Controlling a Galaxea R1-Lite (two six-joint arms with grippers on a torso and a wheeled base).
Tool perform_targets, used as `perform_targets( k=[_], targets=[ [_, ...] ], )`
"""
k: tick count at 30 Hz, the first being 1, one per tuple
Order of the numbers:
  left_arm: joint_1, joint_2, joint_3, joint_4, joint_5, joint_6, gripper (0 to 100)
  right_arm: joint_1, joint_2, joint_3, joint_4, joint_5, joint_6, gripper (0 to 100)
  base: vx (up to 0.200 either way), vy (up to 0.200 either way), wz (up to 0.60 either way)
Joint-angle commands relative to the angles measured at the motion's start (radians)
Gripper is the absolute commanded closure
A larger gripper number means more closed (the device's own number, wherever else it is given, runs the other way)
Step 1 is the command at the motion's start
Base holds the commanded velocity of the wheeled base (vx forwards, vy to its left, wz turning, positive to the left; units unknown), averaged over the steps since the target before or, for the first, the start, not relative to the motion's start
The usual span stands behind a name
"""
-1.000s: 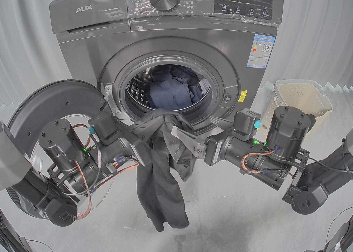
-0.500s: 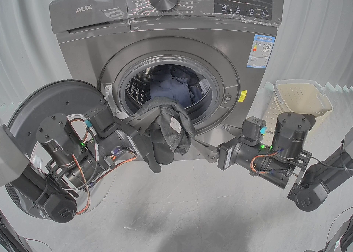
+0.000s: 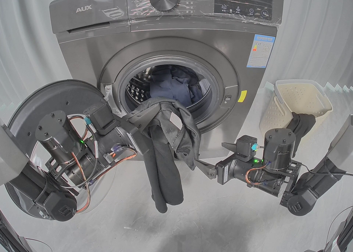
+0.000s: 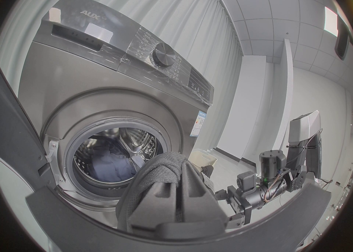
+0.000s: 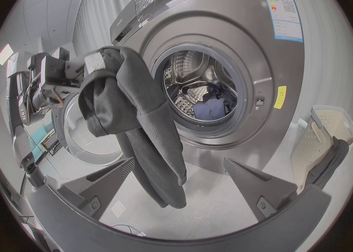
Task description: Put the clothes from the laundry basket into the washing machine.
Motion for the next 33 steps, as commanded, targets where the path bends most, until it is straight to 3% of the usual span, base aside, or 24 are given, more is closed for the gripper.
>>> perform_targets(
  k=[1, 6, 9, 10, 14, 30, 31, 33],
  targets=[
    [-0.004, -0.004, 0.0, -0.001, -0.001, 0.0, 100, 0.019, 0.052, -0.028, -0.002, -0.002, 0.0, 0, 0.0, 0.0, 0.0],
    [-0.011, -0.003, 0.009, -0.001, -0.003, 0.0, 100, 0.015, 0.109, -0.131, -0.005, -0.008, 0.004, 0, 0.0, 0.0, 0.0],
    [-0.013, -0.003, 0.009, -0.001, -0.003, 0.0, 100, 0.015, 0.111, -0.137, -0.005, -0.008, 0.004, 0, 0.0, 0.0, 0.0],
    [-0.013, -0.004, 0.012, -0.001, -0.005, 0.0, 100, 0.01, 0.144, -0.22, -0.005, -0.011, 0.008, 0, 0.0, 0.0, 0.0],
    [-0.013, -0.006, 0.013, -0.001, -0.005, 0.0, 100, 0.007, 0.174, -0.283, -0.005, -0.014, 0.011, 0, 0.0, 0.0, 0.0],
    [-0.013, -0.004, 0.013, -0.001, -0.006, 0.001, 100, 0.003, 0.194, -0.355, -0.005, -0.025, 0.008, 0, 0.0, 0.0, 0.0],
    [-0.013, -0.004, 0.015, -0.001, -0.006, 0.001, 100, 0.001, 0.194, -0.355, -0.006, -0.025, 0.004, 100, 0.0, 0.0, 0.0],
    [-0.013, -0.003, 0.015, -0.001, -0.006, 0.001, 100, 0.001, 0.194, -0.358, -0.006, -0.025, 0.004, 100, 0.0, 0.0, 0.0]
  ],
)
